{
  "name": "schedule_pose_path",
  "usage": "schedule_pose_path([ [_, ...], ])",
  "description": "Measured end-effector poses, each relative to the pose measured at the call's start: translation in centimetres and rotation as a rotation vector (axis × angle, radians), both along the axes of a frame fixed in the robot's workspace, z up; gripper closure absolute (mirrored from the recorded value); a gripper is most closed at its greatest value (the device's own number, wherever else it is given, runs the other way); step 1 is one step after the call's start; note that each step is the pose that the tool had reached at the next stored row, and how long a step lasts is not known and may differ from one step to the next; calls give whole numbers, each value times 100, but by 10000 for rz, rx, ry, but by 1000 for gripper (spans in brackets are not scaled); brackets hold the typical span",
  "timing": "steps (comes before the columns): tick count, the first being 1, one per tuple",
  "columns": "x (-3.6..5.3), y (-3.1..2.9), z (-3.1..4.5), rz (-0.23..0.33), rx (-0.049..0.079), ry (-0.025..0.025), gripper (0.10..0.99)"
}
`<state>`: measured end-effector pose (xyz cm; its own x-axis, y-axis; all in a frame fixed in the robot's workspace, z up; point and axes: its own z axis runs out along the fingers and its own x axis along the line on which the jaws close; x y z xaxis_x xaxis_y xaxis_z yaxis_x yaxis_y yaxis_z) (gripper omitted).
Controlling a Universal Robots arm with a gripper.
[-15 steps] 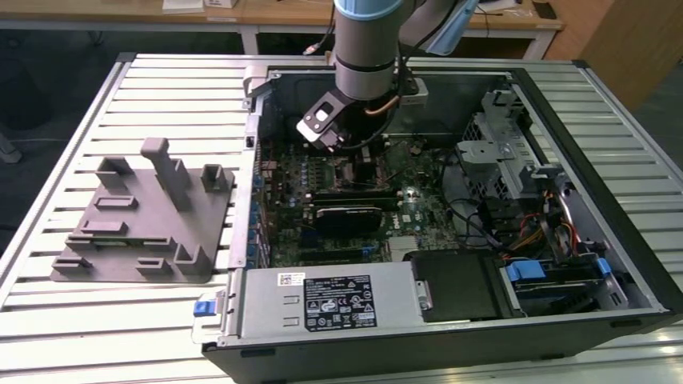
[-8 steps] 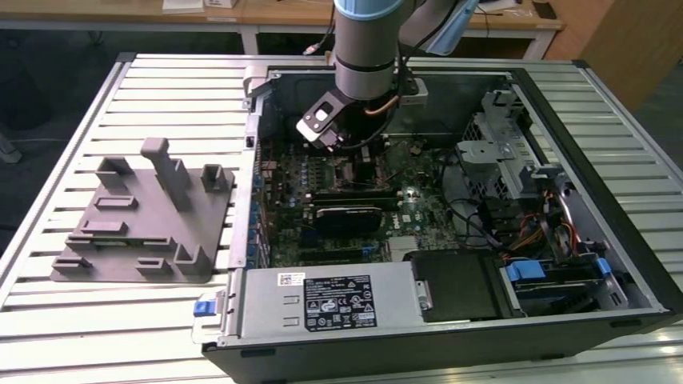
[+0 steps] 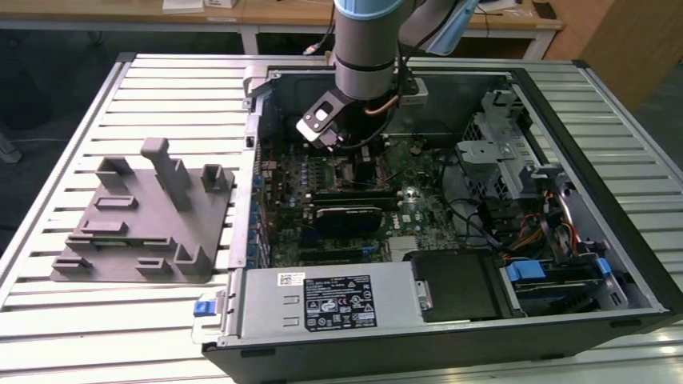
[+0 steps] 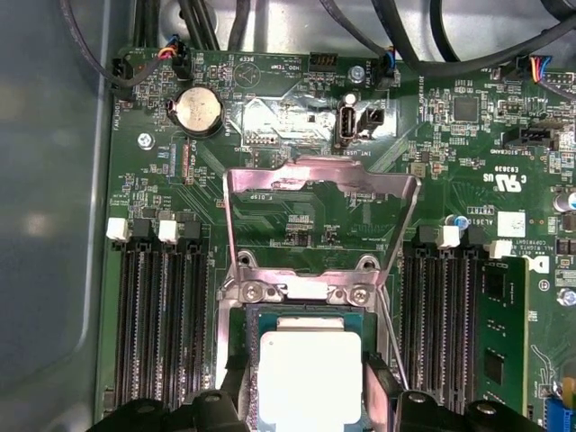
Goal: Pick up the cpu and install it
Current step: 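Place the cpu into insertion slot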
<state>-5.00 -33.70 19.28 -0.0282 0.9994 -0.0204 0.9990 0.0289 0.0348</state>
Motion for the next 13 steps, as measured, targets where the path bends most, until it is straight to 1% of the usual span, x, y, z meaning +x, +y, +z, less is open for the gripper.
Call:
schedule_pose_path([
  [2,0,1,15,0,10,-1,475],
  [4,0,0,21,-1,53,-3,475],
  [10,-2,1,24,0,272,-1,475],
  [13,-2,1,27,-11,280,-3,475],
])
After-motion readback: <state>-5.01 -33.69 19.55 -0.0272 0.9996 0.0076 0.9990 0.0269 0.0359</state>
